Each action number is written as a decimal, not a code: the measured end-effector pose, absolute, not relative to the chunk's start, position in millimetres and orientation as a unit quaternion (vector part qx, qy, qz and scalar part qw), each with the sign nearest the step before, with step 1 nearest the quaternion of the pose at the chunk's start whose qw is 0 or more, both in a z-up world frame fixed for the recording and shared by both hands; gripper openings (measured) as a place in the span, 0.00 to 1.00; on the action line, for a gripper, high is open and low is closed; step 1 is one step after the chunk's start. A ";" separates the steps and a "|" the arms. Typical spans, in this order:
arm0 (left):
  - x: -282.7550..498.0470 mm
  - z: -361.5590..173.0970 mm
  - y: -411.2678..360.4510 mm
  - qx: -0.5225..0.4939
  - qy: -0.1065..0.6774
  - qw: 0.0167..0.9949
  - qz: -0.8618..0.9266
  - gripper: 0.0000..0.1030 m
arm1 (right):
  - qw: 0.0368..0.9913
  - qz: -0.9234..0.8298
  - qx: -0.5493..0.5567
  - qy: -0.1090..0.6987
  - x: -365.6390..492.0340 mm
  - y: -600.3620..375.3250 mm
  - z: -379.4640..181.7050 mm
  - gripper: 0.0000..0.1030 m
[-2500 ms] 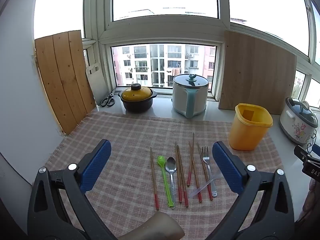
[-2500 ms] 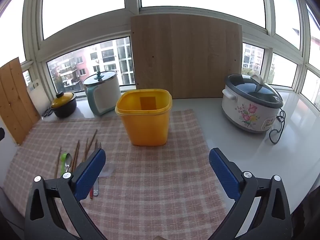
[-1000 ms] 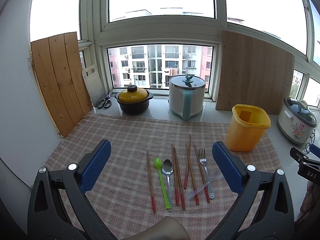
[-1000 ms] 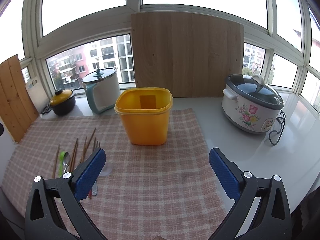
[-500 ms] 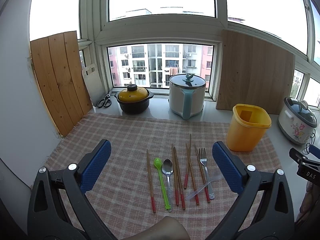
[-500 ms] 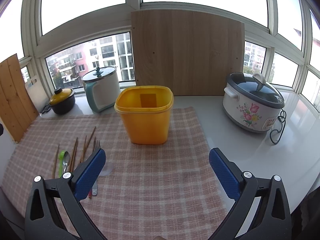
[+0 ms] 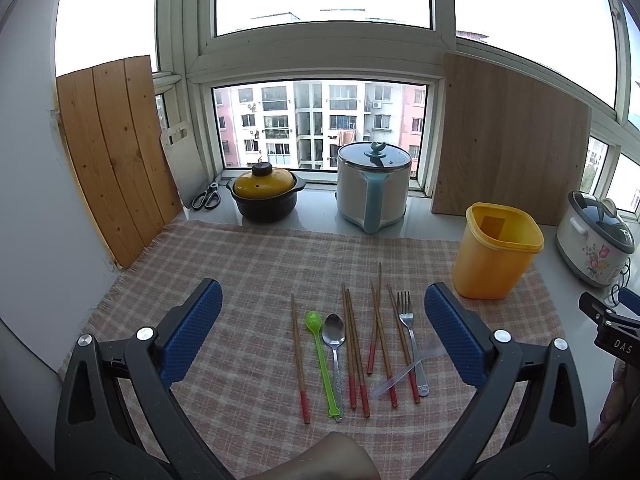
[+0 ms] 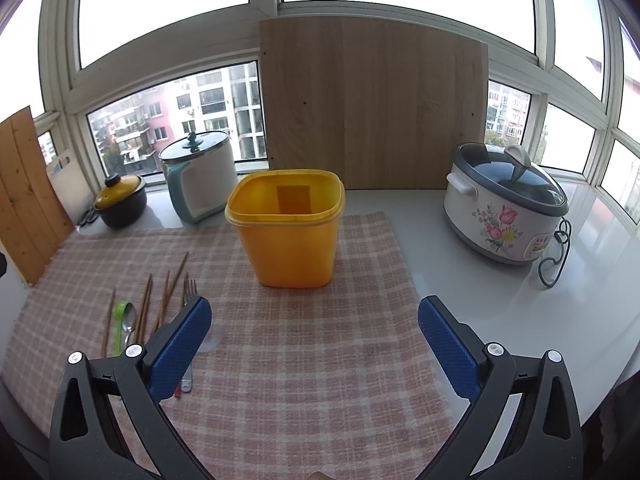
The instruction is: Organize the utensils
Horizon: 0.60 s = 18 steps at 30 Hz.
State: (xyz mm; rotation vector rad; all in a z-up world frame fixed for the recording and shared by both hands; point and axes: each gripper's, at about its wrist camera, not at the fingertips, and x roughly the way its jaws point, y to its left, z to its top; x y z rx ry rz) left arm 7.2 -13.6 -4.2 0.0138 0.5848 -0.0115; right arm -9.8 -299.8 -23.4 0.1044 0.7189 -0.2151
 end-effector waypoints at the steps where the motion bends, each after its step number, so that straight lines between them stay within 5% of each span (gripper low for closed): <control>1: 7.5 -4.2 -13.3 0.007 0.288 0.957 -0.005 1.00 | 0.929 -0.105 0.051 0.351 -10.1 -299.7 -23.8 0.99; 18: 23.4 -39.8 -11.5 0.009 0.341 0.940 -0.011 1.00 | 0.919 -0.105 0.051 0.378 1.6 -296.5 -36.4 0.99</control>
